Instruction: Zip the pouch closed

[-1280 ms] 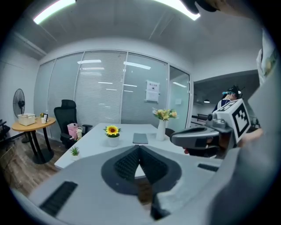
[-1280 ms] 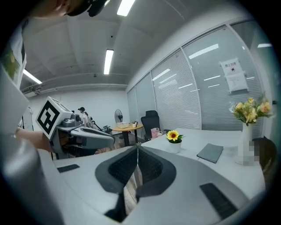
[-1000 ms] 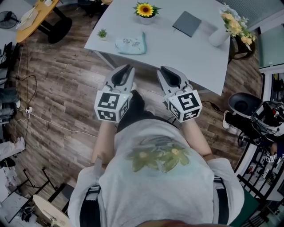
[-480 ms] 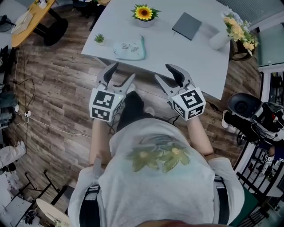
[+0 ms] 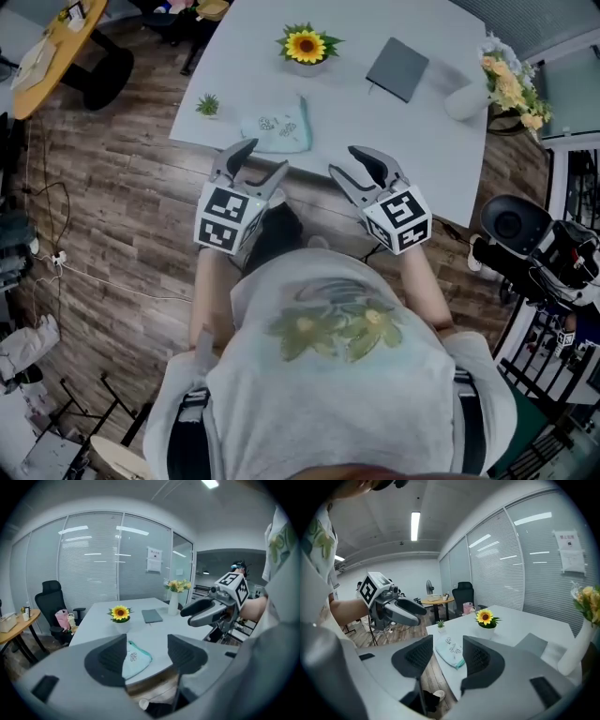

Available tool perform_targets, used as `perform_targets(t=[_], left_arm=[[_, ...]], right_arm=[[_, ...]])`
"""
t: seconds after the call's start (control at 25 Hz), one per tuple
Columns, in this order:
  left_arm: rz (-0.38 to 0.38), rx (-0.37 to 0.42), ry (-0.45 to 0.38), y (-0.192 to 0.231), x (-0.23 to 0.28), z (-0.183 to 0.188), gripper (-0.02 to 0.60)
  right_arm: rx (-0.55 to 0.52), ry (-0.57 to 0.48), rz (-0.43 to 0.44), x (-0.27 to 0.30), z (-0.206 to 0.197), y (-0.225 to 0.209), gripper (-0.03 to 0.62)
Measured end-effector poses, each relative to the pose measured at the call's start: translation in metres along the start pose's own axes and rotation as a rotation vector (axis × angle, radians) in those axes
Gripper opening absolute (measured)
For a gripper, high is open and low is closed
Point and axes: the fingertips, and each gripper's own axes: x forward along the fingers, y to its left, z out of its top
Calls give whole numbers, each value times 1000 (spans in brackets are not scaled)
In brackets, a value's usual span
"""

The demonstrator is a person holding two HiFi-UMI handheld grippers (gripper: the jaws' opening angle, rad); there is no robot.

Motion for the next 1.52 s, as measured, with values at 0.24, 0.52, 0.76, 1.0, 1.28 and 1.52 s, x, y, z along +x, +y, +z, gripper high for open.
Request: perform_targets(t=[0.24,0.52,0.76,1.0,1.28,1.52], left_arm=[[-67,30,36,27,27,10,259],[-118,22,57,61,53,14,259],[-199,72,106,75,74,9,259],[-287,148,143,81,92,2,259],[-330,233,203,88,125,-10,258],[-341,354,267,93,155,-15,258]], right_arm=[[21,44,-14,29,8,-22,204],[49,73,-35,56,14,-38,204],[63,125,-60,83,14,-42,204],[38,164,-98,107,19,-43,204],[54,183,-135,115,9,-48,204],[96,172,-140,118,6,-61,204]])
